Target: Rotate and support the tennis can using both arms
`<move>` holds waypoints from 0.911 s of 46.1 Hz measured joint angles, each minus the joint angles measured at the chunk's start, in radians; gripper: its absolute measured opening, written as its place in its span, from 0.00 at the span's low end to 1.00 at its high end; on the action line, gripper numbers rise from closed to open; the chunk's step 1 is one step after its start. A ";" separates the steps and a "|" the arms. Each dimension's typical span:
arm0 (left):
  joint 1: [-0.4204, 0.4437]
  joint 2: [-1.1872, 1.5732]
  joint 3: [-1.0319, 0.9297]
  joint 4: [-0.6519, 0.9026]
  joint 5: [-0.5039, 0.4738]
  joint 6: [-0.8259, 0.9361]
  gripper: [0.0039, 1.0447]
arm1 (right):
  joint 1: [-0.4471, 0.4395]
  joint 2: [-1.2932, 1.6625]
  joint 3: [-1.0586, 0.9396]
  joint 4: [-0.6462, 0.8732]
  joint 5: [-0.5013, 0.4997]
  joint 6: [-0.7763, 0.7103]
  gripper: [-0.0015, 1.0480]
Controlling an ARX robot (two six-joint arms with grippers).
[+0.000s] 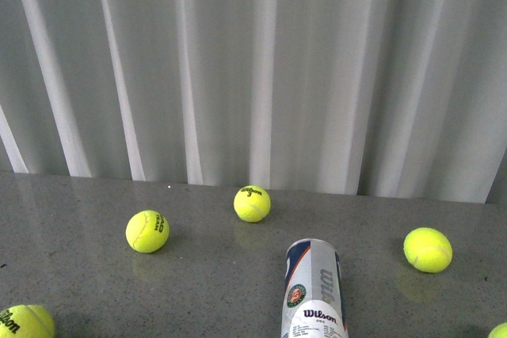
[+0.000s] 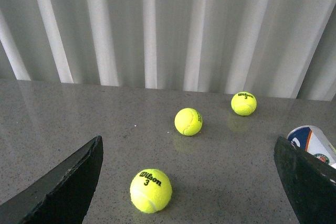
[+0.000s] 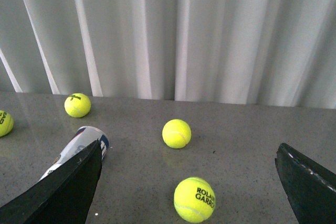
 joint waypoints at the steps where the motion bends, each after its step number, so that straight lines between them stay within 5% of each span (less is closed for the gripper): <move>1: 0.000 0.000 0.000 0.000 0.000 0.000 0.94 | 0.000 0.000 0.000 0.000 0.000 0.000 0.93; 42: 0.000 0.000 0.000 0.000 0.000 0.000 0.94 | 0.000 0.000 0.000 0.000 0.000 0.000 0.93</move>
